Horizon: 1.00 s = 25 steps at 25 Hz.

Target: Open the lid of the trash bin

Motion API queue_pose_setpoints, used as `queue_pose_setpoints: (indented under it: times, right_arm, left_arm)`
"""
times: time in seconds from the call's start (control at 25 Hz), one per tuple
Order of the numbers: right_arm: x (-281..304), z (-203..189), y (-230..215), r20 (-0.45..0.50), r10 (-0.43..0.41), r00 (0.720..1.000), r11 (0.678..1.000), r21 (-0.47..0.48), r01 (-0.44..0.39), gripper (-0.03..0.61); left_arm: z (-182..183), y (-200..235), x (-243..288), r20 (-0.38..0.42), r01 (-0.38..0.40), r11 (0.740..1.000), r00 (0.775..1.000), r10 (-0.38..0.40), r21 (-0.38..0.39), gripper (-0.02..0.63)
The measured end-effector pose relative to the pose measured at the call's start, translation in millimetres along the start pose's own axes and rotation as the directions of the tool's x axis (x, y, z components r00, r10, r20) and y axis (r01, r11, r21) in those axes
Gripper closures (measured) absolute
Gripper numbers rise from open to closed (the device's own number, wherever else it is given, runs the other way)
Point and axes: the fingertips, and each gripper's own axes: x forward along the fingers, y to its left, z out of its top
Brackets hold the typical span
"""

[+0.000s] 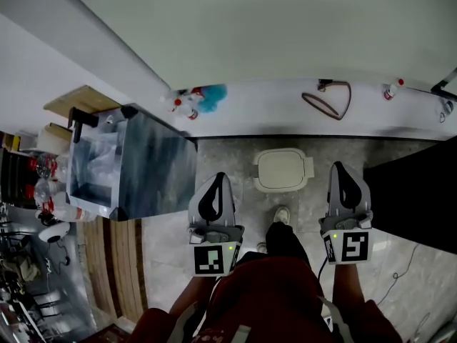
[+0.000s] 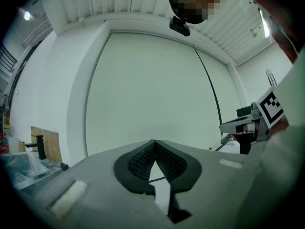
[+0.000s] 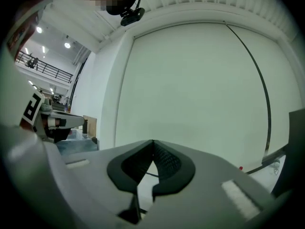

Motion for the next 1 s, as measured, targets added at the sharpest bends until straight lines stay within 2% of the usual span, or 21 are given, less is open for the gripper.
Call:
queue_pose_setpoints:
  times: [0.24, 0.44, 0.72, 1.0]
  right_arm:
    - [21, -16, -23, -0.005, -0.004, 1.0, 0.999, 0.036, 0.004, 0.58]
    - [31, -35, -24, -0.036, 0.007, 0.999, 0.998, 0.058, -0.005, 0.578]
    - [47, -64, -6, -0.108, 0.02, 0.994, 0.999, 0.043, -0.015, 0.578]
    - [51, -107, 32, -0.203, -0.007, 0.979, 0.997, 0.073, 0.022, 0.579]
  left_arm:
    - [-10, -14, 32, -0.029, 0.019, 1.0, 0.999, -0.018, 0.025, 0.612]
    - [-36, -18, 45, -0.079, 0.028, 0.999, 0.996, -0.027, 0.014, 0.612]
    - [-81, -3, 60, -0.143, 0.05, 0.999, 0.988, -0.052, -0.019, 0.612]
    - [-142, 2, 68, -0.213, 0.144, 0.987, 0.964, -0.156, -0.073, 0.612]
